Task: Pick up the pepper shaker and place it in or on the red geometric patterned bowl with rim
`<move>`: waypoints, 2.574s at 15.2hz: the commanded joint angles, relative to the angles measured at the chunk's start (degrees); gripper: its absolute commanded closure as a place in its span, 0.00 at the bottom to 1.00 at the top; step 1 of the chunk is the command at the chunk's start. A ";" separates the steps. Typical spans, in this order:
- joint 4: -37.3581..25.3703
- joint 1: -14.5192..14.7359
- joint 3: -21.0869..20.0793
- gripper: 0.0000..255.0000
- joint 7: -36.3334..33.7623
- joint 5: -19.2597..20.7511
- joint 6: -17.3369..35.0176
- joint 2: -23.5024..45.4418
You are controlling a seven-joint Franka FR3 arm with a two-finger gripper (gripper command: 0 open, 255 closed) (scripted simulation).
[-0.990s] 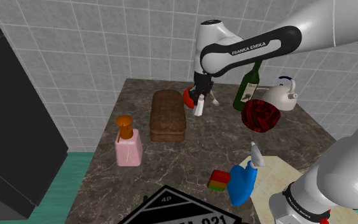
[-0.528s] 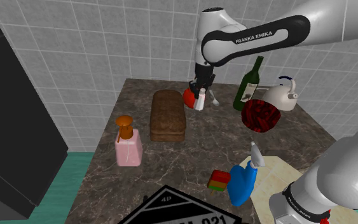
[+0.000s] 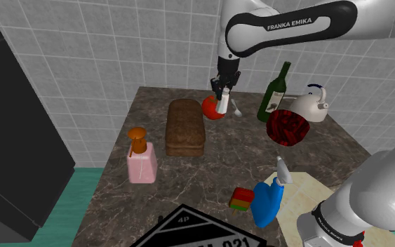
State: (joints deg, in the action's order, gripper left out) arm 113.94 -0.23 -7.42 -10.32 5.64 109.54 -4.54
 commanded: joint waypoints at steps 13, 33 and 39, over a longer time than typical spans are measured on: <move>8.72 -4.44 6.57 1.00 11.29 0.12 -2.55 -12.35; 17.83 -14.25 23.75 1.00 34.68 7.44 -2.56 -24.51; 22.07 -14.44 24.32 1.00 34.25 7.94 2.12 -24.06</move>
State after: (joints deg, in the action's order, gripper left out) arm 135.36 -14.62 16.75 23.93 13.48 110.85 -28.71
